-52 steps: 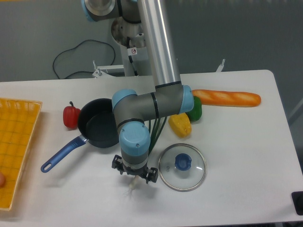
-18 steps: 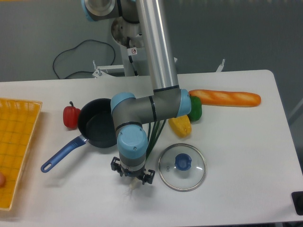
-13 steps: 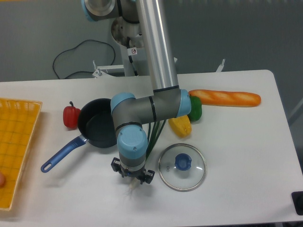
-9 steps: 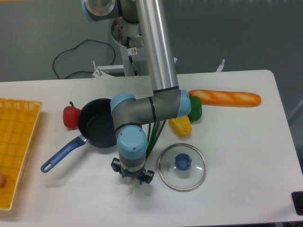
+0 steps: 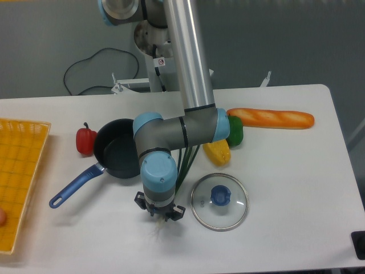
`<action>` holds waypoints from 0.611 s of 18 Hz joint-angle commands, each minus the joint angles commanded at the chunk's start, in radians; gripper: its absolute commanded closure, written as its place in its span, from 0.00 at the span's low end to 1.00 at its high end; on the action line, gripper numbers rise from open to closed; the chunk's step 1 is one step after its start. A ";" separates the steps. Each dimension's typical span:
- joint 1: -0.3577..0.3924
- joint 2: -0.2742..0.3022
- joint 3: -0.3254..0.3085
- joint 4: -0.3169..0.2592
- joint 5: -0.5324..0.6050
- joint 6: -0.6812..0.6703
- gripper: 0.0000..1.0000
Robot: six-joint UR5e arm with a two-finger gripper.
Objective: Pick up the green onion
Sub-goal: 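Close the gripper fingers on the green onion stalk, then lift the green onion up off the table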
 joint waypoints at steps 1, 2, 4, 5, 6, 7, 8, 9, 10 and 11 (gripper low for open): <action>0.000 0.000 0.000 0.000 0.000 0.000 0.82; 0.000 0.002 0.000 0.000 0.000 0.002 0.82; 0.000 0.002 0.000 -0.002 0.000 0.000 0.90; 0.000 0.003 0.000 -0.002 0.000 0.000 0.93; 0.000 0.006 0.002 -0.003 0.000 0.000 0.93; 0.000 0.009 0.000 -0.005 0.000 0.002 0.93; 0.000 0.011 0.000 -0.005 0.002 0.002 0.93; 0.000 0.015 0.002 -0.006 0.003 0.005 0.93; 0.000 0.023 0.002 -0.008 0.005 0.009 0.93; 0.000 0.032 0.002 -0.009 0.005 0.012 0.93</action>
